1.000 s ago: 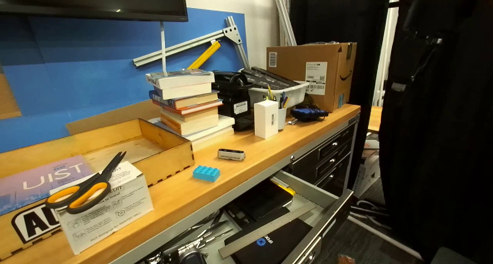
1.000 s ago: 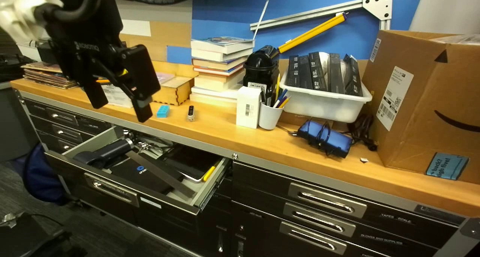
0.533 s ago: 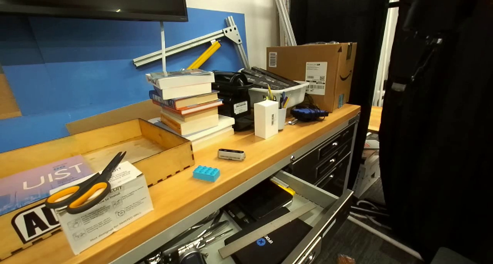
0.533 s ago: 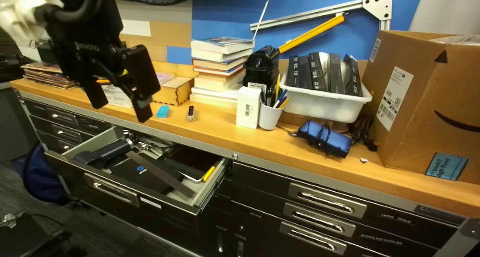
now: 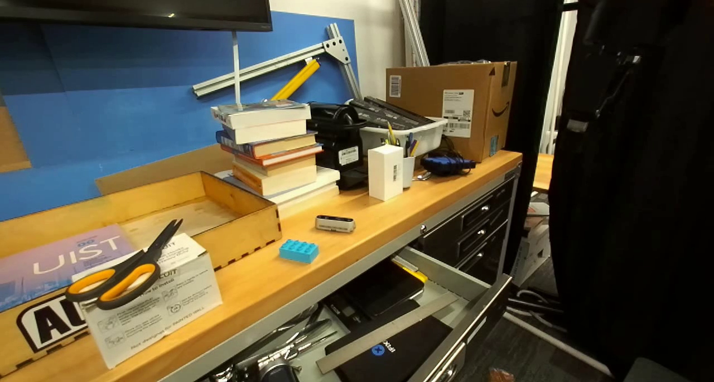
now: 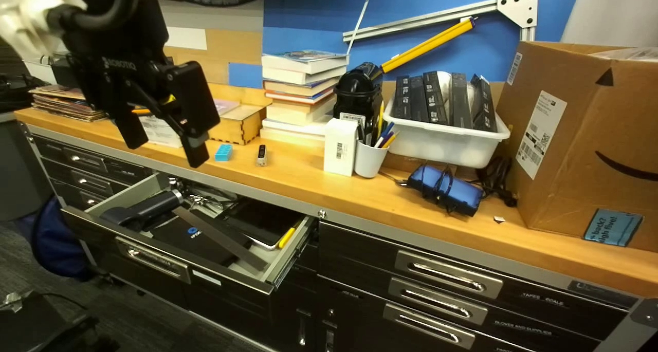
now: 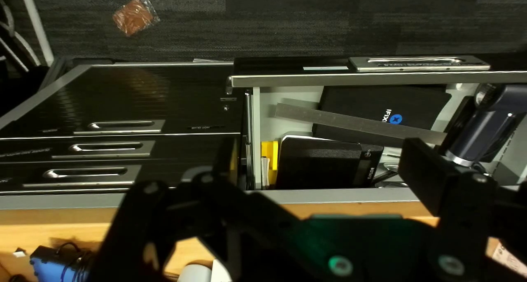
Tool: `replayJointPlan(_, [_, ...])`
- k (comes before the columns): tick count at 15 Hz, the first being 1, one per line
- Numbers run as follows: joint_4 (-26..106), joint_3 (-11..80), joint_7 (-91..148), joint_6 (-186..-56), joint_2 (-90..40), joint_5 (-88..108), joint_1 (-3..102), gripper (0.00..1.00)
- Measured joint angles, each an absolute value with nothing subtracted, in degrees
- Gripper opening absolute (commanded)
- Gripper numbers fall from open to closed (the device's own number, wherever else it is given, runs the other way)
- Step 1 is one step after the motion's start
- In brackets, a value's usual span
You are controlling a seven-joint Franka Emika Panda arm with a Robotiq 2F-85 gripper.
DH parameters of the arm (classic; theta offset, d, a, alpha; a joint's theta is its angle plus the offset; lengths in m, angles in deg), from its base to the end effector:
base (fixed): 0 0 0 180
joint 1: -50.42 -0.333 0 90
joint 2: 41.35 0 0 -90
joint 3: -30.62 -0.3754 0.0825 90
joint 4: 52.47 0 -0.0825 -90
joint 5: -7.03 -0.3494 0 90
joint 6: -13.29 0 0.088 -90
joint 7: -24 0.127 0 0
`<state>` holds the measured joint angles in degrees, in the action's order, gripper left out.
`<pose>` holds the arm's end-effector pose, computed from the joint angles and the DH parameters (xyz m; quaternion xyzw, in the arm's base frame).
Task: Put the Lego in the open drawer and then close the drawer
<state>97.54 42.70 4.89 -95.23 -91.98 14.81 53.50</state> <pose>0.2170 -0.0891 0.5414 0.9936 0.0828 0.0765 0.0047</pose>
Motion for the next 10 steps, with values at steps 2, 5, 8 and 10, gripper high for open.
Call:
replayJointPlan(2, [97.7,42.7,5.2,-95.2,-91.8,15.1,53.6,1.00])
replayJointPlan(5, [96.2,42.7,5.2,-99.5,-90.0,17.4,53.8,1.00])
replayJointPlan(8, [91.5,42.7,5.0,-106.9,-84.6,18.0,53.5,1.00])
replayJointPlan(10, [87.2,42.4,5.0,-110.9,-80.2,17.9,52.6,1.00])
